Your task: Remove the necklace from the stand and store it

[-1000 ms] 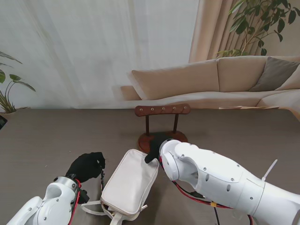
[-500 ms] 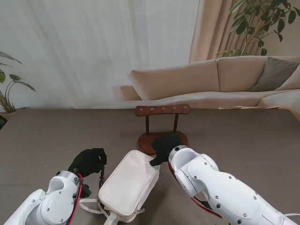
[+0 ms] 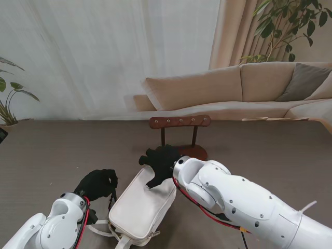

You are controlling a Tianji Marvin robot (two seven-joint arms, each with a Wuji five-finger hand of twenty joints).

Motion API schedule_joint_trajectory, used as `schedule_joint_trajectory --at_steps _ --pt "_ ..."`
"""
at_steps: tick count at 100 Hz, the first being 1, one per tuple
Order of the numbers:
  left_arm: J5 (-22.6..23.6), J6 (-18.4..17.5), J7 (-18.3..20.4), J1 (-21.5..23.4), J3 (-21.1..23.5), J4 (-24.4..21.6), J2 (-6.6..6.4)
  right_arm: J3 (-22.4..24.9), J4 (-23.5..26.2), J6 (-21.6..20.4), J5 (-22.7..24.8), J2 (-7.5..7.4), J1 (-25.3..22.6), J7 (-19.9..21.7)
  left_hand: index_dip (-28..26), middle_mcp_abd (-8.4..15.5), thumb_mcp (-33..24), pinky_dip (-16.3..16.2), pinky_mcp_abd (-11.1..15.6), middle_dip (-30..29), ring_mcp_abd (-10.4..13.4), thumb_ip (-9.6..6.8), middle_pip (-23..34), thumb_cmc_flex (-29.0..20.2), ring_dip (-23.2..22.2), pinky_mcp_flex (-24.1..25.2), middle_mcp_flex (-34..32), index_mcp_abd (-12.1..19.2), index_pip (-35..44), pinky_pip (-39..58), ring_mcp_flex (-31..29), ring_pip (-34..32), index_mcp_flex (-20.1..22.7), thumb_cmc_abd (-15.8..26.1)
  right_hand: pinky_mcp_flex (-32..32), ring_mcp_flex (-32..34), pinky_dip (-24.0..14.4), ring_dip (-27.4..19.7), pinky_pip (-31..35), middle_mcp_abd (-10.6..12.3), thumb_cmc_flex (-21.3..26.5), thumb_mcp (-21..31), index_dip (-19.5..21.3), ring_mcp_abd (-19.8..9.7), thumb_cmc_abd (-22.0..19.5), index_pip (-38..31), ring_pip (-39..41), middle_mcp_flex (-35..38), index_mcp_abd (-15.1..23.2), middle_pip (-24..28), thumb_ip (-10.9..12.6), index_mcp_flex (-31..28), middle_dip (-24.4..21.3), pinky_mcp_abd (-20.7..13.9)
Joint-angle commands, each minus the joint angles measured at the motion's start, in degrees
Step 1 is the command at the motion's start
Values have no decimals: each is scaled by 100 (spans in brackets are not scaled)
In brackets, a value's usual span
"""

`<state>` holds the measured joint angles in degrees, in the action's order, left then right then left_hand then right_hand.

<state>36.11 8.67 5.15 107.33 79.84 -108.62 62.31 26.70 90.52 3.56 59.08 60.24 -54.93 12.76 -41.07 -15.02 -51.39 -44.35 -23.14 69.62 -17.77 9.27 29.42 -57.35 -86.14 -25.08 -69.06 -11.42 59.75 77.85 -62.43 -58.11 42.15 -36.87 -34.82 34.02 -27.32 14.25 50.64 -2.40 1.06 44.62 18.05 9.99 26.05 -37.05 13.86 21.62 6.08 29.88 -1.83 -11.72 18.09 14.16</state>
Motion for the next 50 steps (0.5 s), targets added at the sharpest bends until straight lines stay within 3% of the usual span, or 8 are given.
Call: schedule_joint_trajectory --at_steps 1,13,26,41,50 --pt "-5 -19 125 38 14 -49 2 -89 -42 17 -59 166 207 171 -168 -159 -249 24 26 -13 -131 49 27 -141 -6 10 -97 111 336 308 -141 59 290 121 2199 -250 186 -117 -173 -8 -111 -111 -101 126 130 -53 -124 -311 -15 -77 -221 263 -126 -25" --pt "-5 -27 155 57 18 -63 -4 -578 -285 126 -495 298 682 259 -167 -160 -241 24 30 -7 -131 47 24 -142 -8 21 -91 111 333 303 -139 61 282 128 2255 -352 205 -171 -228 -6 -134 -131 -139 134 132 -70 -172 -432 19 -101 -237 343 -157 -31" --pt "7 -47 179 73 20 -69 -10 -1026 -547 41 -1106 413 1121 523 -168 -161 -238 23 30 -3 -127 43 24 -145 -11 25 -95 116 336 300 -129 63 283 129 2277 -393 203 -213 -279 92 -117 -160 -162 111 130 -165 -187 -356 301 -108 -271 87 -192 -62" --pt "29 -93 170 116 55 -107 -10 -1325 -808 -27 -1460 509 1360 646 -168 -155 -235 20 38 -4 -124 42 23 -142 -14 22 -98 114 338 304 -129 64 283 126 2080 181 34 -8 -95 449 399 -332 144 -58 228 -620 217 587 874 146 -285 -1157 -79 -132" --pt "69 -109 182 159 96 -166 -13 -1343 -924 -42 -1462 541 1349 563 -170 -154 -237 18 39 -2 -121 41 24 -142 -15 22 -100 119 344 305 -129 65 290 126 1693 989 -160 429 407 696 1048 -550 558 -322 331 -1046 909 1856 1036 449 -247 -2407 237 -239"
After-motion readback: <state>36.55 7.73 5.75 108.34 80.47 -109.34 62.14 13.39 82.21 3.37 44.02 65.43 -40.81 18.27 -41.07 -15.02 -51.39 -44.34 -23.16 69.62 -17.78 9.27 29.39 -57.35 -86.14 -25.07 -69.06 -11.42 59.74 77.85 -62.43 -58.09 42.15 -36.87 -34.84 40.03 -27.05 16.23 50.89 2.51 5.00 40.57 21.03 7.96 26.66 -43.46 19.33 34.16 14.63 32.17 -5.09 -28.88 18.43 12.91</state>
